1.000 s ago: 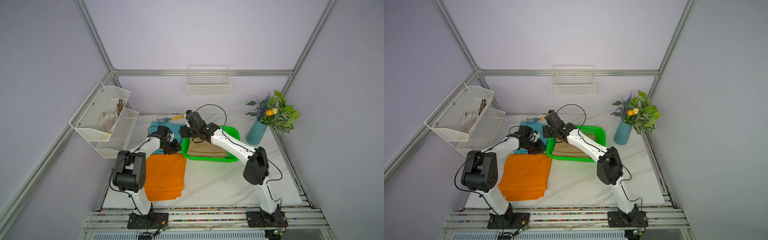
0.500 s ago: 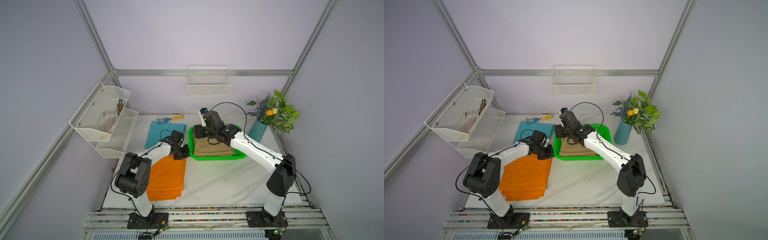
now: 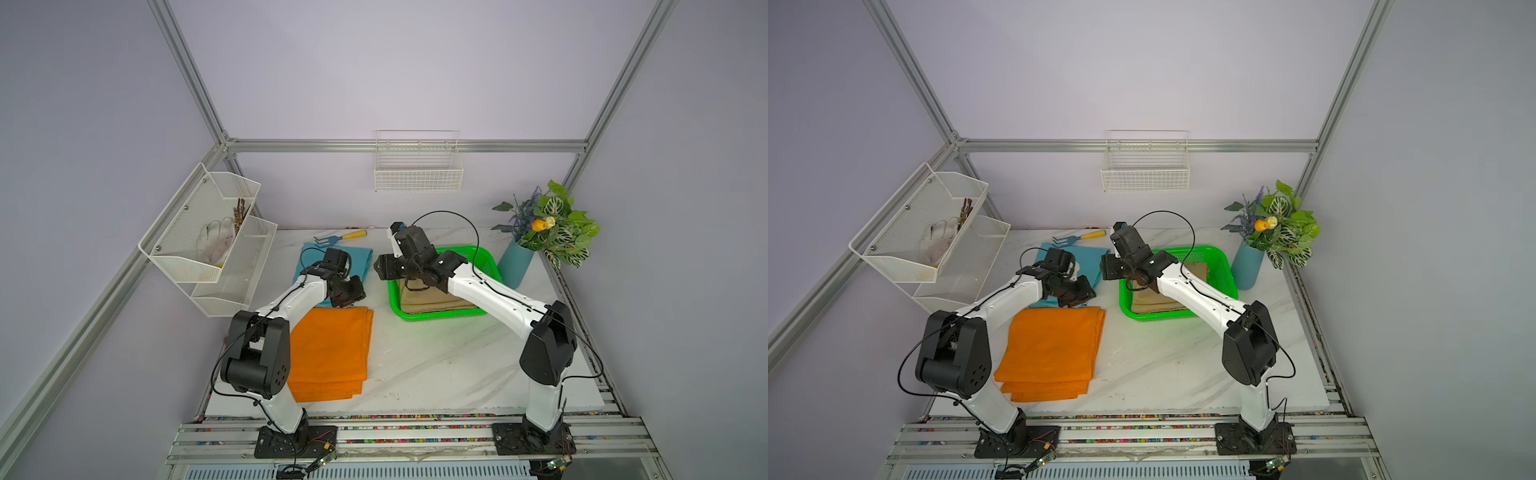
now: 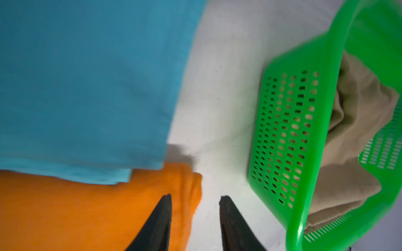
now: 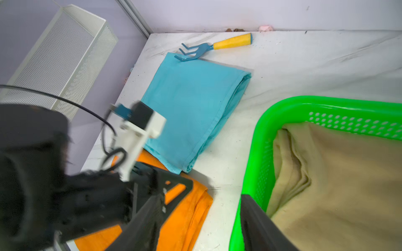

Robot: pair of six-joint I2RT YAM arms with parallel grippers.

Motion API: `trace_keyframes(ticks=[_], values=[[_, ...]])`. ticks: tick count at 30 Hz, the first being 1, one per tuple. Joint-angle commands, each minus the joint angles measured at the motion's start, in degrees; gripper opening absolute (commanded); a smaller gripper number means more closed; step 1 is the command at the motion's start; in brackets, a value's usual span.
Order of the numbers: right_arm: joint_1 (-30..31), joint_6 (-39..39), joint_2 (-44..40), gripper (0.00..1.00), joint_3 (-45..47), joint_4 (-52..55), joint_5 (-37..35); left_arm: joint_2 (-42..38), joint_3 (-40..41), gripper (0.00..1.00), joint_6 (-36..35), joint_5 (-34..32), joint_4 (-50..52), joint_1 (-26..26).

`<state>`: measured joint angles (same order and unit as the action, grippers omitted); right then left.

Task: Put the folded long pants in the basket
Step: Adjust the basket at the center of the board, then pick up the long pant at the center of the board.

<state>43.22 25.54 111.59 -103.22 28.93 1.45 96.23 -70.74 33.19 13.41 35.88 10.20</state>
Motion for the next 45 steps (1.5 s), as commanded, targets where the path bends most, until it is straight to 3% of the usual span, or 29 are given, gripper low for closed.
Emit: trace_keyframes(ticks=[1,7,12,18,25,28,32,36,45], values=[[1.92,2.04,4.70,0.60,-3.95,-2.11,0.55,-1.96,-4.31,0.44,-6.38,-1.90,2.33,-5.44],[3.21,5.47,17.61,0.59,-16.74,0.77,1.55,3.99,-10.87,0.47,-11.13,-1.94,2.80,-10.71],[3.27,13.31,27.24,0.64,-23.80,0.66,0.15,9.85,-13.43,0.50,-12.84,-3.07,1.23,-13.02],[3.36,20.28,34.45,0.78,-29.40,0.88,-4.62,16.66,-18.20,0.54,-13.02,-1.10,0.98,-16.68],[3.10,25.46,39.70,0.87,-32.70,1.52,-5.66,20.06,-22.52,0.57,-14.17,1.93,1.16,-19.67],[2.53,27.45,42.39,0.87,-33.33,-1.14,-1.16,21.37,-24.44,0.58,-15.06,0.96,1.87,-19.81],[2.40,28.27,46.19,0.86,-37.79,1.09,1.39,23.21,-26.43,0.69,-15.76,0.31,2.91,-20.79],[1.91,28.28,45.51,0.85,-36.63,1.10,0.66,24.65,-26.99,0.76,-16.03,0.37,3.06,-22.44],[1.77,26.59,43.98,0.83,-35.11,0.69,0.95,28.94,-28.69,0.77,-17.85,-2.03,4.84,-23.71]])
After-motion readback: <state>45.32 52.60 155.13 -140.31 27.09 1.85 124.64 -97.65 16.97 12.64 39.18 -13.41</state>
